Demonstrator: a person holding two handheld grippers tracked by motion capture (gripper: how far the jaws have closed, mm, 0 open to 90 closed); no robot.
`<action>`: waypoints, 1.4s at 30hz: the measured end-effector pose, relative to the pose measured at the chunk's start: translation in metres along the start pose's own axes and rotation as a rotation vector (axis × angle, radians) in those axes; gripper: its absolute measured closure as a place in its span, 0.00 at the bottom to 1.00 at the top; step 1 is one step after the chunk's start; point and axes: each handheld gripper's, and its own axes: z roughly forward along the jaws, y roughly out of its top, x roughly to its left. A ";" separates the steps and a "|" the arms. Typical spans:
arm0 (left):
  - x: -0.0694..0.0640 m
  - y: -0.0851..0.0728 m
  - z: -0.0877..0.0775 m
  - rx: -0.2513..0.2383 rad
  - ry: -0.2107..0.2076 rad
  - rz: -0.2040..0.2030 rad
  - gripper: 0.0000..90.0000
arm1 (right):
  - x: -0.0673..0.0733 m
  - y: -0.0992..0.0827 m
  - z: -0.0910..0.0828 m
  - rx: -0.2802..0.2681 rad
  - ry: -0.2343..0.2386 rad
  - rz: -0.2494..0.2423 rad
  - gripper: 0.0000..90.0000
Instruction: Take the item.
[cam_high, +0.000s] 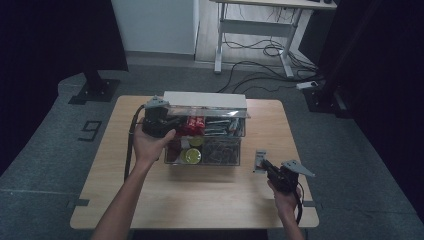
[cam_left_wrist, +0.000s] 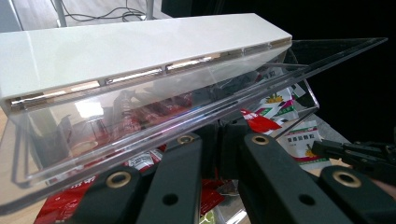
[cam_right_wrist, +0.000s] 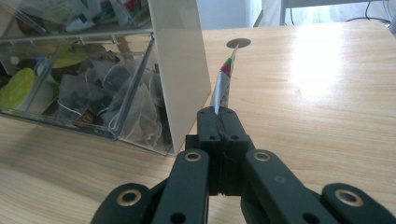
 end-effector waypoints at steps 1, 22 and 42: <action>0.000 0.000 0.000 -0.001 0.000 0.000 0.98 | 0.000 -0.001 0.000 0.003 0.001 0.004 0.99; -0.001 -0.001 0.001 -0.002 -0.003 0.002 0.98 | -0.020 -0.020 0.018 0.062 -0.035 0.045 0.98; -0.002 -0.003 0.001 -0.003 -0.003 0.001 0.98 | -0.031 -0.030 0.028 0.147 -0.154 0.028 0.62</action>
